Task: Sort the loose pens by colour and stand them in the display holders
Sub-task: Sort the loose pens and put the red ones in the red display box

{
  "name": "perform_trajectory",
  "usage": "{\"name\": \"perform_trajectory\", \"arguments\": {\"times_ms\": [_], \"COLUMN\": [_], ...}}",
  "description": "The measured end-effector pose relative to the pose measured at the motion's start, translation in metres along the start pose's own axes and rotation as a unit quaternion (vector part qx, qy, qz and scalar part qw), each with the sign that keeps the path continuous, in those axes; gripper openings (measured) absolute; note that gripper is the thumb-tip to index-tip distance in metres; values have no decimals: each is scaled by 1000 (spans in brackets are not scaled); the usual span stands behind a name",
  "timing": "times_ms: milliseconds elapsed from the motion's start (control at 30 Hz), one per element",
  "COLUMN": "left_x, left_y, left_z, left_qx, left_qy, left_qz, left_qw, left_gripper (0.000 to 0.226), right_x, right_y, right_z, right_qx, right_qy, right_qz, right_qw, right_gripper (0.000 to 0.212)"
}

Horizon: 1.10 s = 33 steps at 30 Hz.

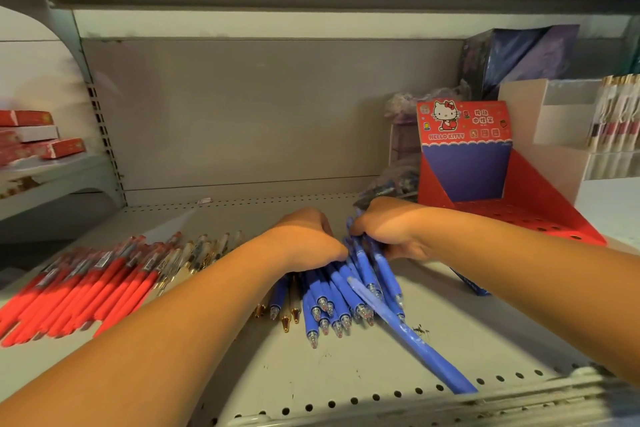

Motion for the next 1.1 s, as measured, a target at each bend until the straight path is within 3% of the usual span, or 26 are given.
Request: {"name": "perform_trajectory", "arguments": {"times_ms": [200,367,500,567,667,767,900,1033,1100], "left_x": [0,-1,1,1,0,-2,-5,-5,-4], "left_y": [0,-6,-12,-16,-16,-18,-17,-18,-18], "left_z": [0,5,4,5,10,17,20,17,16], "left_qx": [-5,-20,9,14,19,13,27,9,9], "left_qy": [-16,-47,-56,-73,-98,-125,-143,-140,-133], "left_qz": [-4,-14,0,-12,-22,-52,-43,-49,-51], "left_qw": [1000,999,998,997,995,991,988,989,990], "left_gripper": [41,46,66,65,52,33,23,24,26], "right_x": [5,6,0,-4,-8,-11,-12,-24,-36], "right_y": [-10,-4,22,32,27,17,12,18,24], "right_z": [1,5,4,9,23,33,22,11,5], "right_qx": [23,55,-22,-99,-239,-258,-217,-372,-398], "right_qy": [40,61,61,47,-1,-18,39,104,147], "right_qz": [-23,35,105,121,69,23,14,59,89], "right_qw": [999,996,992,987,969,966,975,920,901], "right_gripper": [28,38,47,45,38,30,22,26,24]}}
Point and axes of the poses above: each hand's wrist, its own x-axis towards the middle knuckle, its own y-axis out of the back of the hand, z = x × y, the point moved 7 cm from there along x, towards the middle knuckle, and after that the axes turned 9 degrees about -x, right-handed, at the moved point
